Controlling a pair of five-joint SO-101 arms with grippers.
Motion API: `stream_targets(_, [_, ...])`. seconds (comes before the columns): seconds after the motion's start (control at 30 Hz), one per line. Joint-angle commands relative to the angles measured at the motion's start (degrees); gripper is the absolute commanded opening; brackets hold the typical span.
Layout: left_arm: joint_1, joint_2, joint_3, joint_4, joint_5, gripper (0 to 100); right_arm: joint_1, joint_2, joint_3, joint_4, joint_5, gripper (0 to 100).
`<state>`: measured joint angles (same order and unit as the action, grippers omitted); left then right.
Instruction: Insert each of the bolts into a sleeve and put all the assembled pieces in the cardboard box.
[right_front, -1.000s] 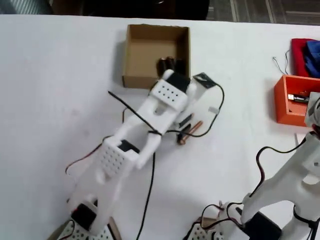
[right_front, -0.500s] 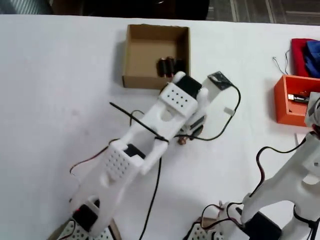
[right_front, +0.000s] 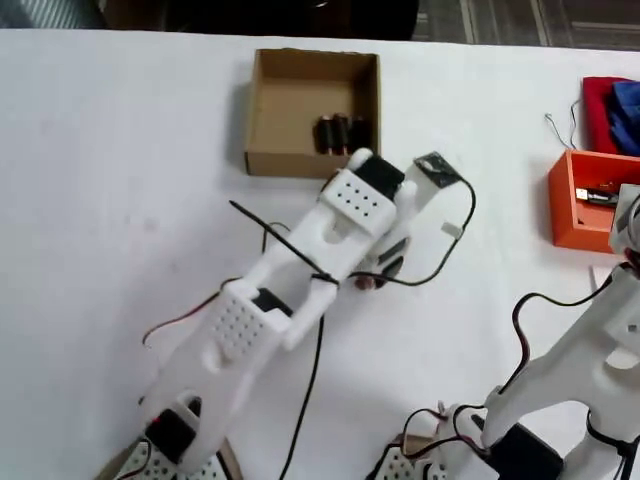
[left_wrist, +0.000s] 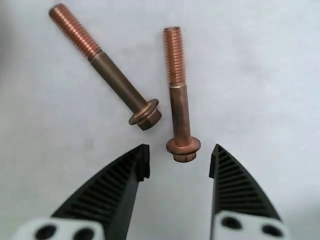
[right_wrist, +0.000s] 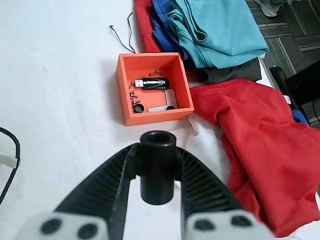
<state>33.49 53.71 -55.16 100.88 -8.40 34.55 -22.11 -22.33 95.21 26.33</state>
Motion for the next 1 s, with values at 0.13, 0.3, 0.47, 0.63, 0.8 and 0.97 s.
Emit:
stream_targets(0.13, [0.5,0.4,-0.7,1.1,0.2,22,0.2,-1.9,-2.4,-0.3,0.4,2.1])
stream_targets(0.3, [0.5,0.6,-0.7,0.9,-0.1,22,0.2,-2.0,-2.4,-0.3,0.4,2.1])
stream_targets(0.47, [0.6,0.8,-0.7,-0.8,-0.1,22,0.2,-2.0,-2.4,-0.3,0.4,2.1])
stream_targets(0.63, [0.7,1.1,-0.7,-1.0,-0.1,22,0.2,-2.0,-2.5,-0.3,0.4,2.1])
stream_targets(0.8, [4.3,1.1,-0.7,-1.1,-0.1,22,0.2,-2.0,-2.5,-0.3,0.4,2.1])
stream_targets(0.97, [4.2,1.1,-0.1,-2.5,-0.2,16,0.5,-2.0,-2.7,-0.3,0.4,2.1])
